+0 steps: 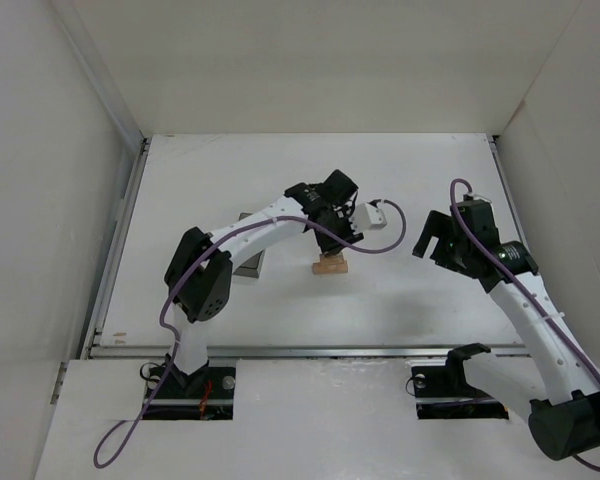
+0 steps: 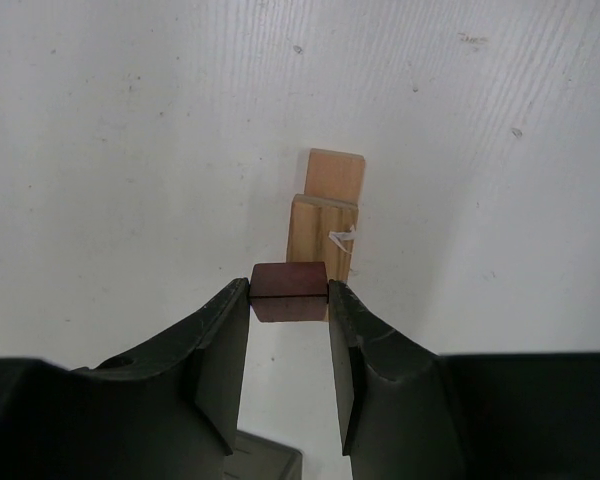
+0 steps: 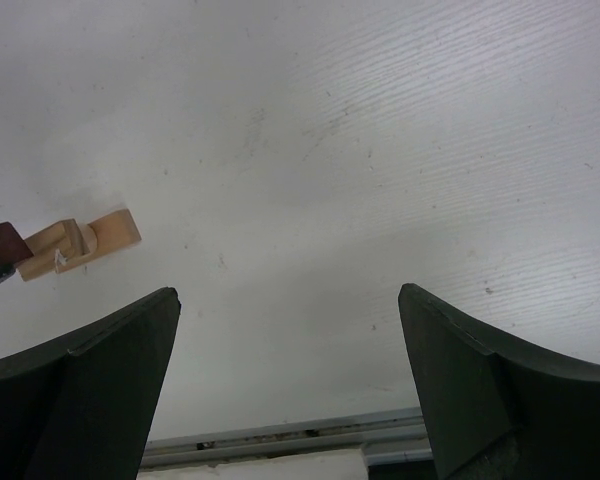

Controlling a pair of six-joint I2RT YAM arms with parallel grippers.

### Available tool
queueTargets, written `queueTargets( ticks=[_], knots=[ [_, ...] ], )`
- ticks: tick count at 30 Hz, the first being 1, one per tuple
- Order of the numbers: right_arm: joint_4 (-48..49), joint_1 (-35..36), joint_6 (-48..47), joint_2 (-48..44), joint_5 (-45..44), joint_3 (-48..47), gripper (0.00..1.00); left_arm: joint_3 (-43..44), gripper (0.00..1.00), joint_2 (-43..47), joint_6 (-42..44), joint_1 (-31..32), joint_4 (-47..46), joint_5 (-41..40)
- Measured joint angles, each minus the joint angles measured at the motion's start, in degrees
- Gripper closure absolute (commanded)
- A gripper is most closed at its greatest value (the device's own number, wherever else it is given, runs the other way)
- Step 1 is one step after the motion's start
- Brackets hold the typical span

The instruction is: Build the wood block tower

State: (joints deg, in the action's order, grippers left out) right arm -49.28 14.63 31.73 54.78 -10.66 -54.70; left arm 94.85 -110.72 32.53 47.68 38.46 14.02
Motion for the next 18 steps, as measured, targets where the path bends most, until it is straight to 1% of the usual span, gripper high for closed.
queueTargets(
  ticks=[11, 18],
  knots=[
    [0.0, 0.0, 0.0, -0.4, 0.0, 0.0, 0.04, -1.7, 1.0, 0.0, -1.8, -0.8, -0.4, 3.6],
    [0.0, 0.0, 0.0, -0.4, 0.0, 0.0, 0.04, -2.7, 1.0, 0.0, -2.1, -0.9, -1.1, 4.4]
  ],
)
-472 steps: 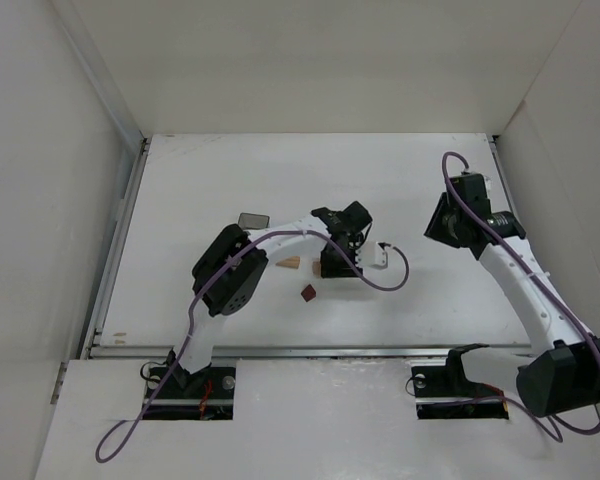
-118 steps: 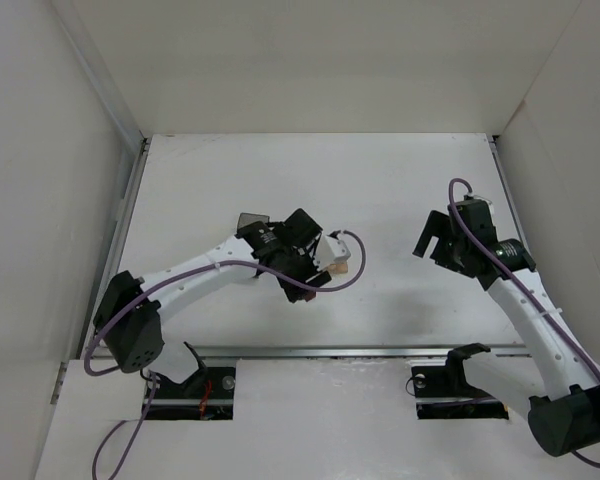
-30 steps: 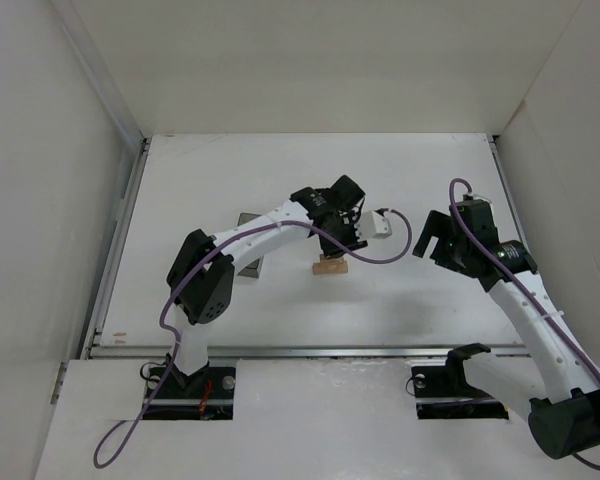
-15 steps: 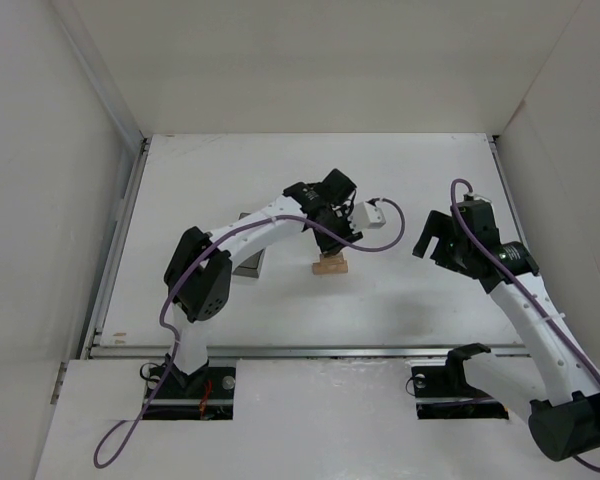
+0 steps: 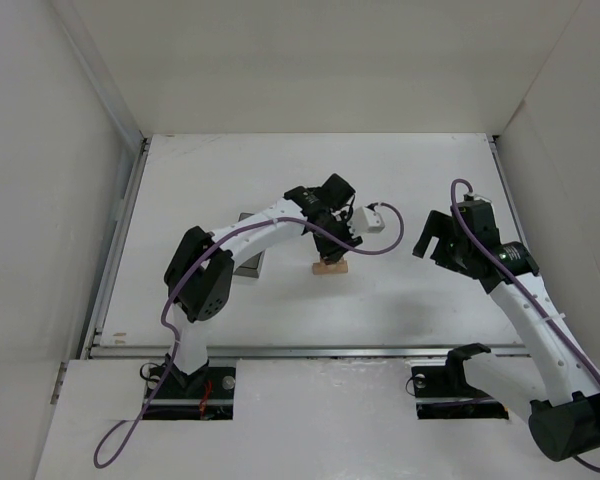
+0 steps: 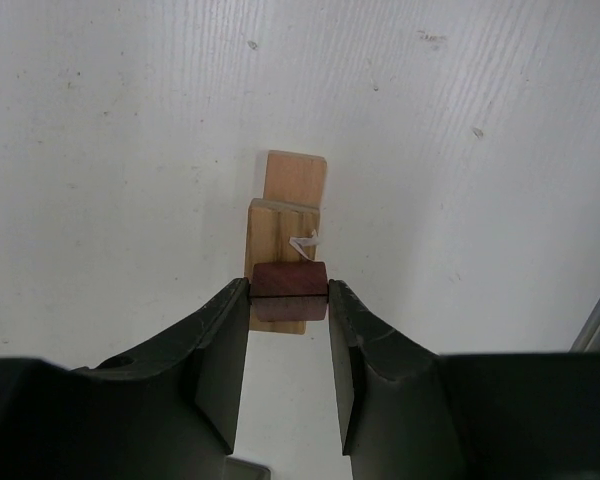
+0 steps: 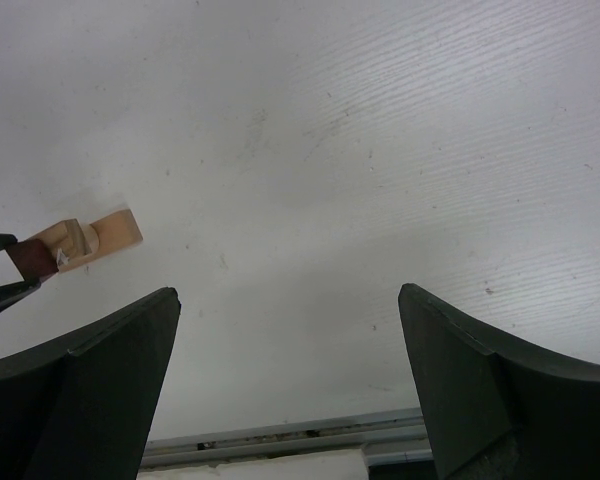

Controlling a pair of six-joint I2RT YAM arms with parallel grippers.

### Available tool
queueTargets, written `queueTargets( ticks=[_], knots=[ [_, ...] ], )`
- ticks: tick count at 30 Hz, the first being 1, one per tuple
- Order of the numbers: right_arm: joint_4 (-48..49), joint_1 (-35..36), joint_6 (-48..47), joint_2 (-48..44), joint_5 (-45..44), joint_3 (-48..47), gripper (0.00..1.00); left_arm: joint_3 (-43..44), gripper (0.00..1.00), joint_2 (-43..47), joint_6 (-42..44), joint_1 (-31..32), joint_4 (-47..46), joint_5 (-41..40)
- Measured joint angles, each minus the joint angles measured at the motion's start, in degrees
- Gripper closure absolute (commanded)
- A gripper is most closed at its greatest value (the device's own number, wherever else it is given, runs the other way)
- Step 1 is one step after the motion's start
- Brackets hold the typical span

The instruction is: Build the wood block tower

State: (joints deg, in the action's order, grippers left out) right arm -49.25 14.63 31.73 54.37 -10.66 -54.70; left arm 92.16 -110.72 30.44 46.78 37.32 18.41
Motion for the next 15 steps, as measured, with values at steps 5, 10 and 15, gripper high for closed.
queueTargets(
  ticks=[5, 10, 15],
  knots=[
    [0.0, 0.0, 0.0, 0.0, 0.0, 0.0, 0.04, -0.3, 1.0, 0.0, -0.1, 0.0, -0.1, 0.0],
    [0.0, 0.0, 0.0, 0.0, 0.0, 0.0, 0.04, -0.3, 0.93, 0.0, -0.1, 0.0, -0.2, 0.0],
    [0.0, 0.0, 0.0, -0.2, 0.0, 0.0, 0.04, -0.3, 0.92, 0.0, -0.1, 0.0, -0.5, 0.0]
  ],
)
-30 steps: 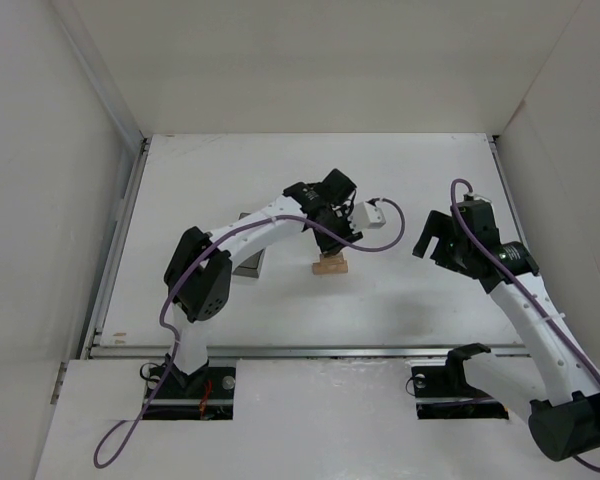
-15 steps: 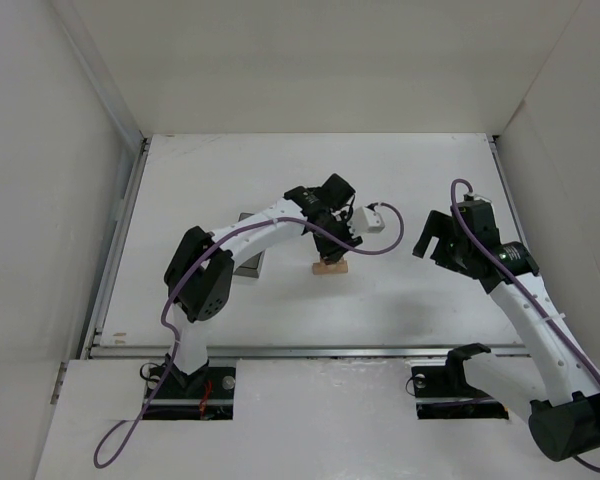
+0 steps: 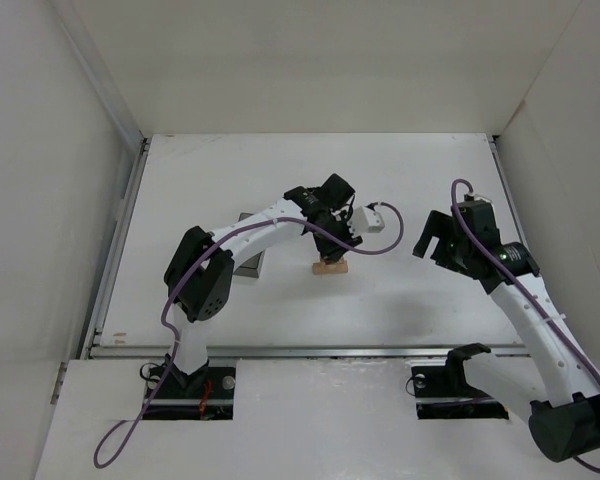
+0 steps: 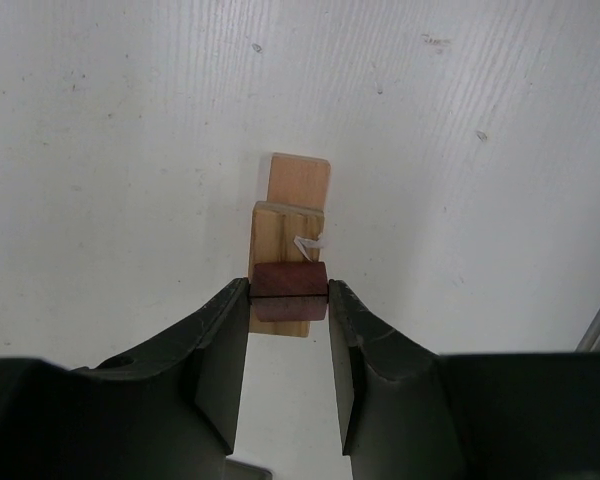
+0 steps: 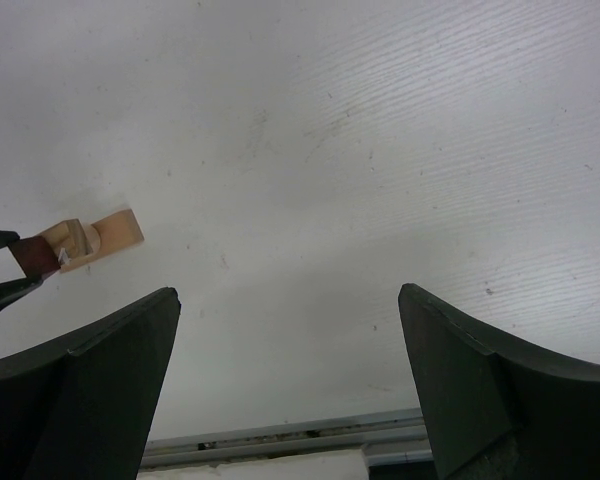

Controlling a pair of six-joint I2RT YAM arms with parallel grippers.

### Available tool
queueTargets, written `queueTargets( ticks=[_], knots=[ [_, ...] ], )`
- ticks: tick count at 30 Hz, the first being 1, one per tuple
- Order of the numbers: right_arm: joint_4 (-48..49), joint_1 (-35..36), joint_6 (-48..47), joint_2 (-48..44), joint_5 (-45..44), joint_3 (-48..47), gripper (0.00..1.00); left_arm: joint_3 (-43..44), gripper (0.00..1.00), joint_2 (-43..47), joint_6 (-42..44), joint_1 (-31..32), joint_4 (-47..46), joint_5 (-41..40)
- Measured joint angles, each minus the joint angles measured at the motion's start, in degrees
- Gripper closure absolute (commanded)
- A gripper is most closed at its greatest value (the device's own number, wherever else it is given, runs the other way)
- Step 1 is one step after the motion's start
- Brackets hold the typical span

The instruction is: Build the wood block tower

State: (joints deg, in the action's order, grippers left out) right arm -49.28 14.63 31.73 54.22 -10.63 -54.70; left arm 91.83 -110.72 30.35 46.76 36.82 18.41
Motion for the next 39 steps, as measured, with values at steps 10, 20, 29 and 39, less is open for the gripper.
queueTargets(
  ticks=[10, 20, 29, 39],
  knots=[
    [0.0, 0.0, 0.0, -0.8, 0.0, 0.0, 0.04, 0.0, 0.67, 0.0, 0.0, 0.0, -0.6, 0.0],
    [0.0, 0.0, -0.1, -1.0, 0.0, 0.0, 0.04, 0.0, 0.35, 0.0, 0.2, 0.0, -0.6, -0.3],
    [0.2, 0.0, -1.1, -1.0, 1.6, 0.0, 0.03, -0.4, 0.31, 7.8, -3.0, -3.2, -2.4, -1.6],
    [-0.3, 0.0, -2.0, -5.8, -2.3, -3.8, 0.0, -5.7, 0.07, 32.6, -15.1, -34.1, -13.9, -28.2]
  ],
)
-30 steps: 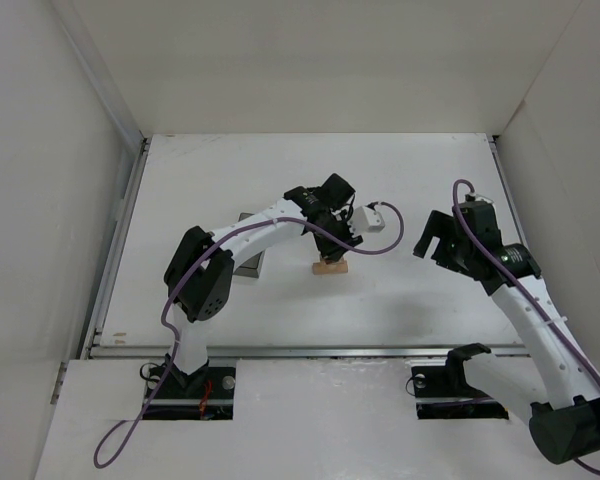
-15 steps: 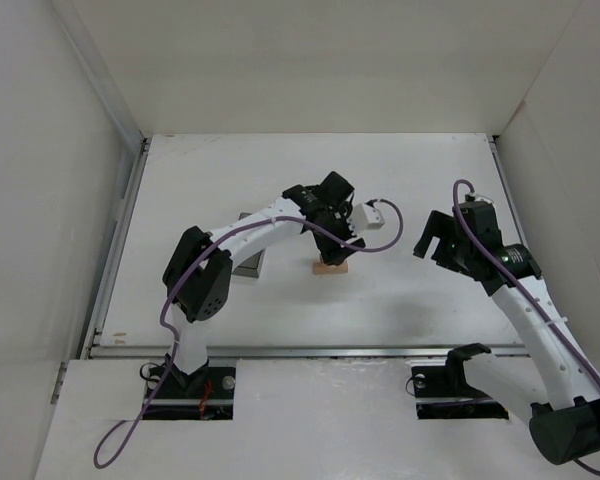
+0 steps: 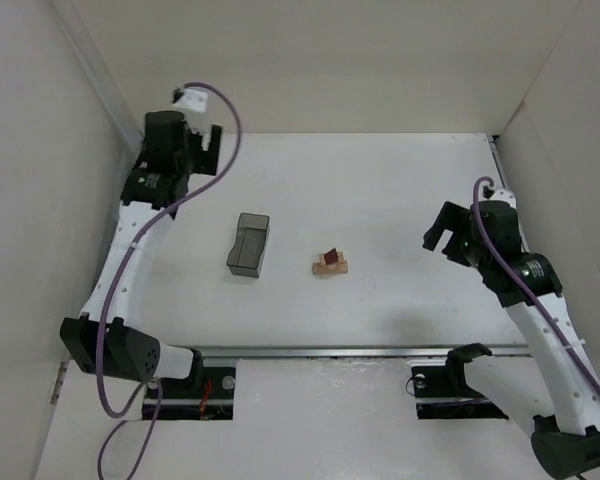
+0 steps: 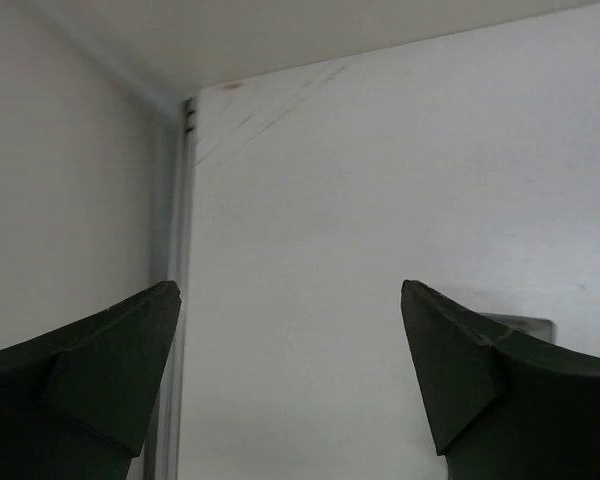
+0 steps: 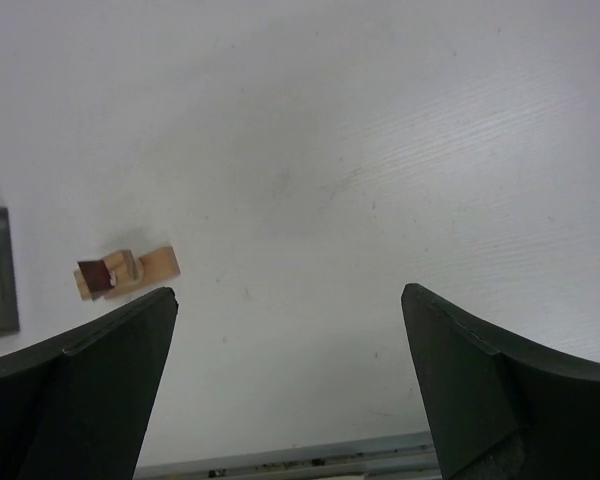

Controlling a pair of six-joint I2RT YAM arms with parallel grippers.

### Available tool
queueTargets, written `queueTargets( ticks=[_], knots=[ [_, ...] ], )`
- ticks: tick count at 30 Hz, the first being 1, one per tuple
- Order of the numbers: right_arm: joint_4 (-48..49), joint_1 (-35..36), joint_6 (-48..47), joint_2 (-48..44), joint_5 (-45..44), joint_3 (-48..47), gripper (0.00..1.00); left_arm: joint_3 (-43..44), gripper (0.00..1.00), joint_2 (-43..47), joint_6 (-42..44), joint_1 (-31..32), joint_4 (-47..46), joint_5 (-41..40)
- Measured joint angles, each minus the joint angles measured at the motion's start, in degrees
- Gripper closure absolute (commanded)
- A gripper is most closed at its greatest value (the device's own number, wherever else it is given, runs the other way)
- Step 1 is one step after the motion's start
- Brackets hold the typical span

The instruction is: Build the wood block tower

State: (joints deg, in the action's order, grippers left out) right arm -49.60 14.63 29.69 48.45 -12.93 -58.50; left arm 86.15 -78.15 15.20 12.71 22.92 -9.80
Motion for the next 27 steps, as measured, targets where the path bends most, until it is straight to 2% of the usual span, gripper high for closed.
queueTargets(
  ticks=[4, 9, 11, 19, 27],
  knots=[
    [0.1, 0.0, -0.1, -2.2, -3.9, -3.9, 0.0, -5.9, 0.06, 2.8, -5.3, -11.4, 0.5, -4.3],
    [-0.2, 0.0, -0.1, -3.5, -7.4, -6.4, 0.0, -14.4, 0.03, 9.0, -7.9, -17.7, 3.1, -5.3],
    [-0.3, 0.0, -0.2, -3.6, -8.0, -7.2, 0.0, -15.5, 0.0, 11.6, -8.2, -18.2, 3.7, -5.3],
    [-1.4, 0.0, -0.9, -4.4, -8.0, -8.5, 0.0, -16.4, 0.0, 19.6, -8.0, -18.1, 3.6, -5.2],
    [-3.0, 0.0, -2.0, -5.6, -7.8, -9.7, 0.0, -19.5, 0.0, 21.2, -7.7, -18.1, 4.3, -3.7]
  ],
)
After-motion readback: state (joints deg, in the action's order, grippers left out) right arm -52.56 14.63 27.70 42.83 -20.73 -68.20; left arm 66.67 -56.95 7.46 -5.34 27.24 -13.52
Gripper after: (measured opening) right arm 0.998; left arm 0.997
